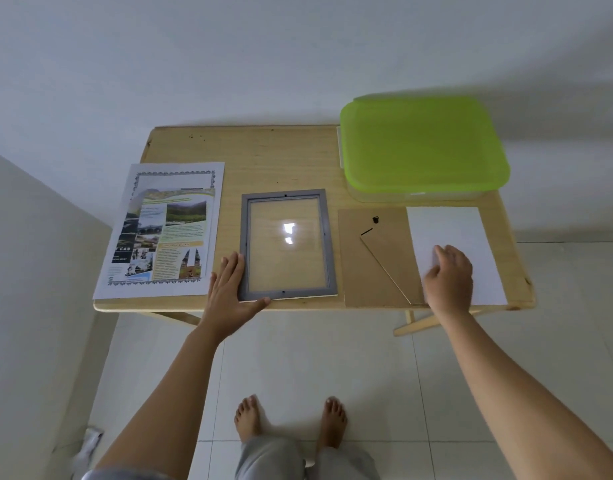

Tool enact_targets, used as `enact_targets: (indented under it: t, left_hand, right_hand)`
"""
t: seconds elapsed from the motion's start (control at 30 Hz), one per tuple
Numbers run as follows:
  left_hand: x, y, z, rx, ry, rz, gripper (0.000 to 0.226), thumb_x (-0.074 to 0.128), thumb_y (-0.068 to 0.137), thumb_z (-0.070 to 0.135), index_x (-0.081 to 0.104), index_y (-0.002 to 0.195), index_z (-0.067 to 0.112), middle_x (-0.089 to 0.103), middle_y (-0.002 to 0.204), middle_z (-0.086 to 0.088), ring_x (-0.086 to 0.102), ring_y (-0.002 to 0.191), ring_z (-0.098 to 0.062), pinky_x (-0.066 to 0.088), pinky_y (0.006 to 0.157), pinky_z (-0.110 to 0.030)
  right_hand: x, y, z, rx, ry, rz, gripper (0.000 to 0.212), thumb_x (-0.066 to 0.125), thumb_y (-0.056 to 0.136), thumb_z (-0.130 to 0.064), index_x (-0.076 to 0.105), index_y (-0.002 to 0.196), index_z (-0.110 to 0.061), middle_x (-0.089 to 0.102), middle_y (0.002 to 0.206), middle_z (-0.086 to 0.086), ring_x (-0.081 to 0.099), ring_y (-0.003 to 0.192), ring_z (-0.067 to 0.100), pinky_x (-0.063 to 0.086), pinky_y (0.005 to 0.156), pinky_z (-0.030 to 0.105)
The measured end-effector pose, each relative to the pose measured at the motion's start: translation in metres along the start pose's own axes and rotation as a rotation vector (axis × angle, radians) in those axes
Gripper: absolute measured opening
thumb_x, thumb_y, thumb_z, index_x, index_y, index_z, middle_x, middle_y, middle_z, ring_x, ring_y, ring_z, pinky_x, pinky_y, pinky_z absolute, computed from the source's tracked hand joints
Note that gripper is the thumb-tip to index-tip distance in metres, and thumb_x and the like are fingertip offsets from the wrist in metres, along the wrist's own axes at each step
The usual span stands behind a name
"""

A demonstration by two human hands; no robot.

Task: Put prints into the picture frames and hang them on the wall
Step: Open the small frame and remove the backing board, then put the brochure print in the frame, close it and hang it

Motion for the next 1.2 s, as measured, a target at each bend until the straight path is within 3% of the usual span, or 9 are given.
enact_targets:
  t: [0.17,0.33,0.47,0.53,0.83,0.93,1.03,1.2]
  left_hand:
    - [0.0,-0.002,0.0,-0.004,-0.008,0.03,0.112,0.036,0.061,0.085,-0.002,0.148,0.026,-0.009,0.154,0.013,-0.019,0.139,-0.003,-0.01,0.114,-0.033]
    - [0.001,-0.002,-0.001,-0.016,0.039,0.061,0.102,0.034,0.068,0.077,-0.002,0.148,0.025,-0.006,0.155,0.01,-0.017,0.139,-0.003,-0.008,0.115,-0.033]
    - [0.0,-0.002,-0.001,-0.025,0.017,0.08,0.098,0.04,0.073,0.071,0.002,0.149,0.023,-0.001,0.156,0.008,-0.011,0.141,-0.005,-0.004,0.116,-0.034]
    - [-0.002,-0.002,-0.001,-0.037,-0.009,0.098,0.094,0.044,0.075,0.065,0.005,0.149,0.022,0.002,0.156,0.007,-0.007,0.142,-0.006,-0.001,0.118,-0.036]
    - [-0.003,-0.003,-0.001,-0.038,-0.037,0.108,0.098,0.037,0.071,0.072,0.006,0.149,0.022,0.004,0.156,0.008,-0.006,0.142,-0.004,0.0,0.117,-0.035]
    - [-0.005,-0.004,0.0,-0.038,-0.045,0.111,0.094,0.049,0.076,0.065,0.008,0.149,0.022,0.006,0.156,0.007,-0.002,0.142,-0.006,0.003,0.117,-0.036]
    - [-0.009,-0.002,-0.002,-0.062,-0.056,0.119,0.083,0.06,0.084,0.048,0.015,0.148,0.021,0.013,0.156,0.005,0.009,0.144,-0.013,0.013,0.116,-0.041]
    - [-0.04,0.003,-0.006,-0.069,-0.13,0.202,0.046,0.053,0.092,0.029,0.045,0.133,0.009,0.048,0.135,-0.007,0.043,0.125,-0.021,0.035,0.102,-0.033]
  right_hand:
    - [0.001,0.002,-0.002,-0.003,0.0,-0.01,0.037,0.043,0.089,-0.002,0.052,0.125,-0.006,0.044,0.137,0.016,0.033,0.13,0.033,0.041,0.092,0.048]
    - [0.001,0.005,0.01,0.072,0.016,0.004,0.038,0.042,0.09,-0.001,0.051,0.126,-0.005,0.043,0.139,0.015,0.033,0.131,0.032,0.036,0.1,0.047]
    - [-0.008,0.009,0.022,0.095,0.018,0.039,0.04,0.041,0.09,0.003,0.049,0.128,-0.001,0.042,0.14,0.017,0.034,0.133,0.032,0.034,0.105,0.048]
    - [-0.01,0.008,0.022,0.107,0.034,0.054,0.039,0.042,0.09,0.002,0.049,0.129,-0.002,0.043,0.14,0.016,0.035,0.132,0.032,0.035,0.103,0.048]
    - [-0.01,0.007,0.018,0.073,0.042,0.018,0.036,0.043,0.09,-0.002,0.052,0.125,-0.002,0.046,0.134,0.016,0.041,0.124,0.034,0.042,0.096,0.047]
    - [-0.017,0.009,0.015,0.084,0.059,0.032,0.036,0.044,0.088,0.001,0.053,0.122,-0.001,0.047,0.134,0.016,0.042,0.122,0.035,0.042,0.094,0.046]
    - [-0.016,0.006,-0.011,0.038,0.101,0.048,0.036,0.044,0.086,0.002,0.055,0.12,-0.002,0.05,0.131,0.015,0.042,0.122,0.033,0.04,0.094,0.043]
    - [0.008,-0.018,-0.105,-0.139,0.183,0.04,0.037,0.047,0.086,0.0,0.055,0.122,-0.004,0.057,0.121,0.012,0.048,0.116,0.028,0.04,0.097,0.037]
Point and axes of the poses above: each hand's wrist, its own y-axis towards the middle knuckle, its own x-axis out of the palm, z = x × y, the point moved 9 cm from there along y, towards the middle knuckle
